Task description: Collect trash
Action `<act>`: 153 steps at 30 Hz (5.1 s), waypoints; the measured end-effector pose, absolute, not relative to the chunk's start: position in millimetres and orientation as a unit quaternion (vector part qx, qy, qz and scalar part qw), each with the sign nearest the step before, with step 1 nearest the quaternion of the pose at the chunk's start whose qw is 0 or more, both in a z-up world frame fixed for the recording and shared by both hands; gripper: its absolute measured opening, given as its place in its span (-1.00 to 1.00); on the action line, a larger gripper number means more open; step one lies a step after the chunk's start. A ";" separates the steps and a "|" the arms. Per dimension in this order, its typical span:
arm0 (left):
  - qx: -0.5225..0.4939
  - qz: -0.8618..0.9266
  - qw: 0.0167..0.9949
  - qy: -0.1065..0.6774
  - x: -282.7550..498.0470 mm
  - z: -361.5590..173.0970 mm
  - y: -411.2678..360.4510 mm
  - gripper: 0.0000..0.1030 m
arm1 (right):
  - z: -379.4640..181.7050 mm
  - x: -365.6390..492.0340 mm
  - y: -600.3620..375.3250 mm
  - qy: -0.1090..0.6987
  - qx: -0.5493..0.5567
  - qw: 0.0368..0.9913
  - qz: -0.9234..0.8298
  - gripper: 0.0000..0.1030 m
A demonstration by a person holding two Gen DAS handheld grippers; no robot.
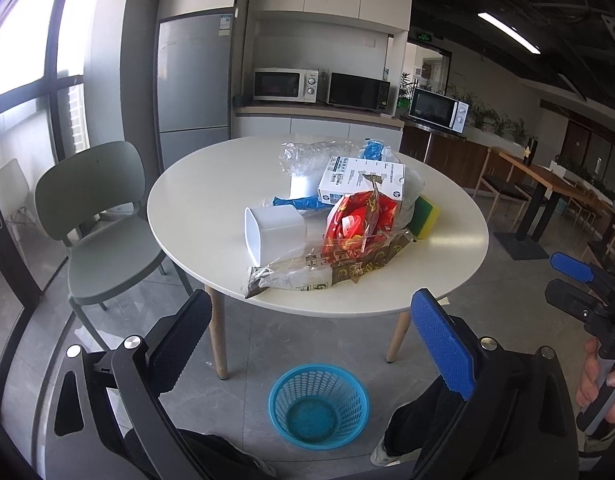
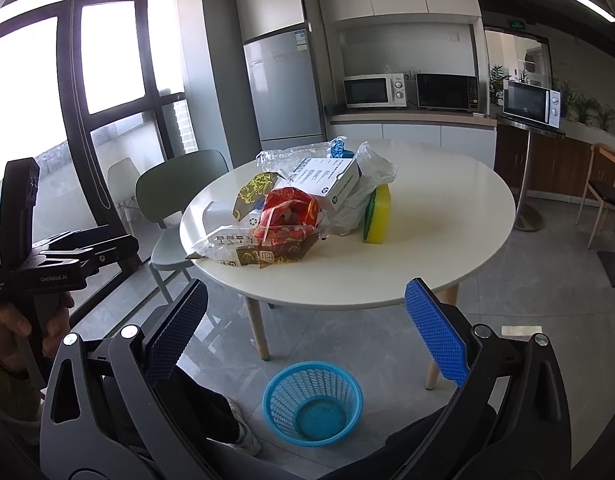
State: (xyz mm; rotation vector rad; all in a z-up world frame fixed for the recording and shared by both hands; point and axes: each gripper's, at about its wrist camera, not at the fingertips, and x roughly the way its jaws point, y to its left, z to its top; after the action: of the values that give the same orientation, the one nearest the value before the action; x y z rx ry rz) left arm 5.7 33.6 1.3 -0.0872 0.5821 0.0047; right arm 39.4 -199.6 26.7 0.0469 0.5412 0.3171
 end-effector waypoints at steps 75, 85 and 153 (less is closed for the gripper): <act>-0.107 0.037 0.933 0.341 137.6 -34.4 104.5 0.54 | -21.3 251.6 -233.3 0.342 0.022 0.931 0.122 0.73; -0.145 -0.031 0.918 0.367 165.8 -45.6 101.0 0.24 | -45.3 277.8 -223.6 0.379 0.031 0.915 0.134 0.24; -0.031 -0.065 0.929 0.363 26.8 -32.2 7.8 -0.92 | -12.1 45.4 -202.4 0.361 0.018 0.913 0.190 -0.55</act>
State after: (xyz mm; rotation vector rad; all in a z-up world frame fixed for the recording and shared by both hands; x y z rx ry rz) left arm 26.8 7.8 -32.2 -0.0634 0.7433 -0.1326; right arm 45.4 -202.4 -12.1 0.0366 0.7446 0.3909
